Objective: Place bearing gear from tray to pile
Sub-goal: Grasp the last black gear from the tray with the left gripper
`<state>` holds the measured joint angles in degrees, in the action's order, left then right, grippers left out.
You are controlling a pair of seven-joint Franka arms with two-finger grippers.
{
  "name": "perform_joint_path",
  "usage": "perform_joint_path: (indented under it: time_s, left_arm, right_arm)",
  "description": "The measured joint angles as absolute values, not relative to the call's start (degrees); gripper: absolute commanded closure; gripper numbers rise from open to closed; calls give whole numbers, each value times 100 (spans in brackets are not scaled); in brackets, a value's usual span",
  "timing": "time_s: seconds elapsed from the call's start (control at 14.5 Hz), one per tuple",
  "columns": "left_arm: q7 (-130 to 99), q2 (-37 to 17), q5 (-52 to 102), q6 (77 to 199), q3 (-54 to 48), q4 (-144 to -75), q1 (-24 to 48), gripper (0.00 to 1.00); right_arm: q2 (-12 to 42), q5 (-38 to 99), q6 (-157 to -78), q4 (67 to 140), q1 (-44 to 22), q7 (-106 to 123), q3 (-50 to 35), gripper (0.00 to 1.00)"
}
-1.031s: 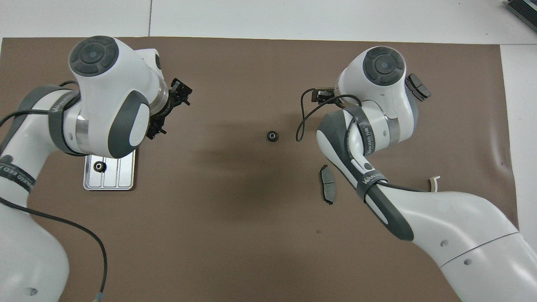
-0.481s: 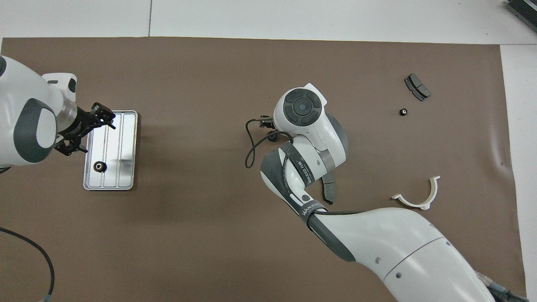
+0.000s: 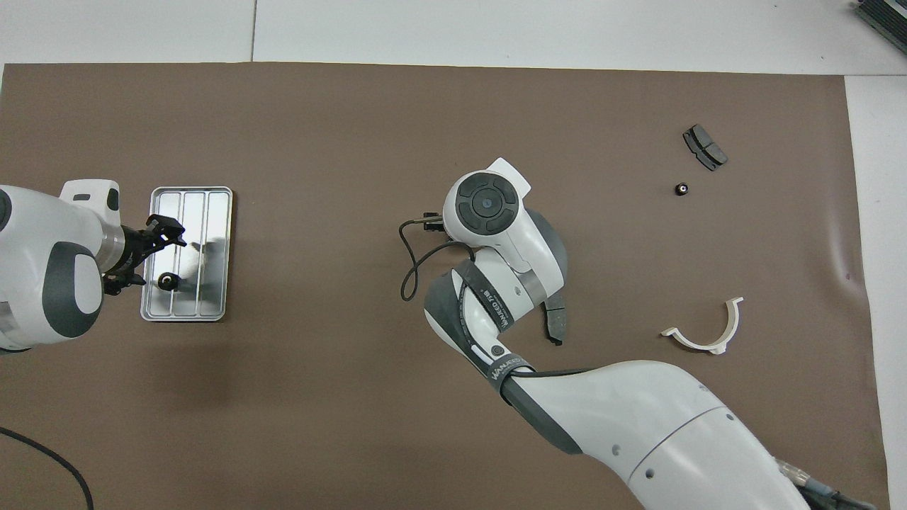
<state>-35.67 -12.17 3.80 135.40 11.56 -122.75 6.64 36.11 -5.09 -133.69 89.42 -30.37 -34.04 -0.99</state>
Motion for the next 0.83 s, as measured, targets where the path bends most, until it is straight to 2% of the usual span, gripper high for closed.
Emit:
perform_joint_path:
  time_s: [0.07, 0.34, 0.48, 0.55, 0.62, 0.69, 0.76, 0.83]
  left_arm:
    - [-3702, -1176, 380, 13541, 1153, -12338, 665, 0]
    - [-3982, -1063, 380, 13583, 1141, -12538, 674, 7]
    - [-4005, -1036, 380, 13724, 1141, -12703, 674, 11]
    - [-4008, -1023, 380, 13832, 1141, -12794, 674, 23]
    - [-4009, -1009, 380, 13914, 1141, -12874, 674, 66]
    - [-4011, -985, 380, 13976, 1140, -12915, 675, 94]
    - [-4015, -949, 380, 13995, 1137, -12925, 680, 100]
    - [-4017, -916, 380, 13995, 1137, -12930, 687, 100]
  right_arm:
    - [3610, -509, -13369, 8974, -3063, -3404, -99, 37]
    - [3546, -513, -13370, 9065, -3078, -3404, -69, 77]
    - [3527, -513, -13369, 9084, -3080, -3404, -67, 86]
    - [3524, -512, -13369, 9089, -3078, -3404, -67, 89]
    - [3523, -512, -13369, 9089, -3079, -3404, -67, 92]
    - [3523, -512, -13369, 9089, -3074, -3404, -65, 93]
    - [3522, -512, -13369, 9086, -3056, -3404, -63, 93]
    - [3522, -512, -13369, 9075, -3021, -3404, -46, 93]
